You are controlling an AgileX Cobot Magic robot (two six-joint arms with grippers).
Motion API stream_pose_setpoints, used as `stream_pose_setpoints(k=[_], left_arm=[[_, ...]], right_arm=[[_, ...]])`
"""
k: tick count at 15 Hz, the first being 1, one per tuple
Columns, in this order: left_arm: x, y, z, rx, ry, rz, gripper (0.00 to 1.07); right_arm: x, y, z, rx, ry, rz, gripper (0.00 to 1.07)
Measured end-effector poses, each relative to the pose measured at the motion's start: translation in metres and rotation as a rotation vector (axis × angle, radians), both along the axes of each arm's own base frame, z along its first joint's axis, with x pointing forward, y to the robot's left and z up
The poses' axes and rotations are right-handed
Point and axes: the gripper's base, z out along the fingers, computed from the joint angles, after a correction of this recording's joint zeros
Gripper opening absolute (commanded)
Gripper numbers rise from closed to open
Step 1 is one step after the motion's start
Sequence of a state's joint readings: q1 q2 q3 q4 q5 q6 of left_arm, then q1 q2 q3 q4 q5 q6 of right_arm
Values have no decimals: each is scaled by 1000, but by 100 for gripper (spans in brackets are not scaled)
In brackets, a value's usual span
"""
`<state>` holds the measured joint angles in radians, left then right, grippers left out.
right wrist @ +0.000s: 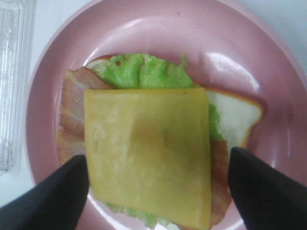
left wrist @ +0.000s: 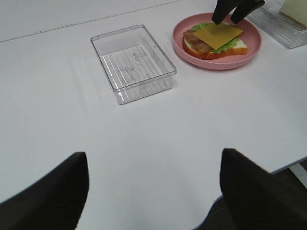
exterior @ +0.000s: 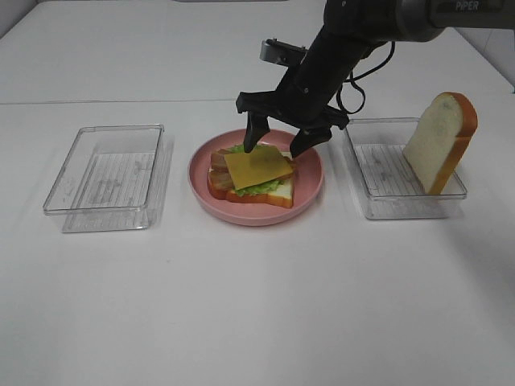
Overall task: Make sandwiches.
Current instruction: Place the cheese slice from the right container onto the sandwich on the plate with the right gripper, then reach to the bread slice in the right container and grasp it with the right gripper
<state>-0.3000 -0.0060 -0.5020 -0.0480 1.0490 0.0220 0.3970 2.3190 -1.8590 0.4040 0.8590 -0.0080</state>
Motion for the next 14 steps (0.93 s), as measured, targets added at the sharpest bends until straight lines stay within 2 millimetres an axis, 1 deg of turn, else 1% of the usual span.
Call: stream_pose_setpoints(k=[3,5,7,12,14], left_arm=[[0,0,0,0,0,0,73],[0,0,0,0,0,0,73],[0,0,0,0,0,0,73],[0,0,0,0,0,0,73],[0,0,0,0,0,0,73]], right_arm=[[-2,-3,23,-8,-48,13,79],[-8,-10,49,-54,-89,47,79],[-13,-20,72,-133,-134,71,79],[-30,-52,134,-363,-264,38,79],[-35,-67,150,-441,-276,16,79]])
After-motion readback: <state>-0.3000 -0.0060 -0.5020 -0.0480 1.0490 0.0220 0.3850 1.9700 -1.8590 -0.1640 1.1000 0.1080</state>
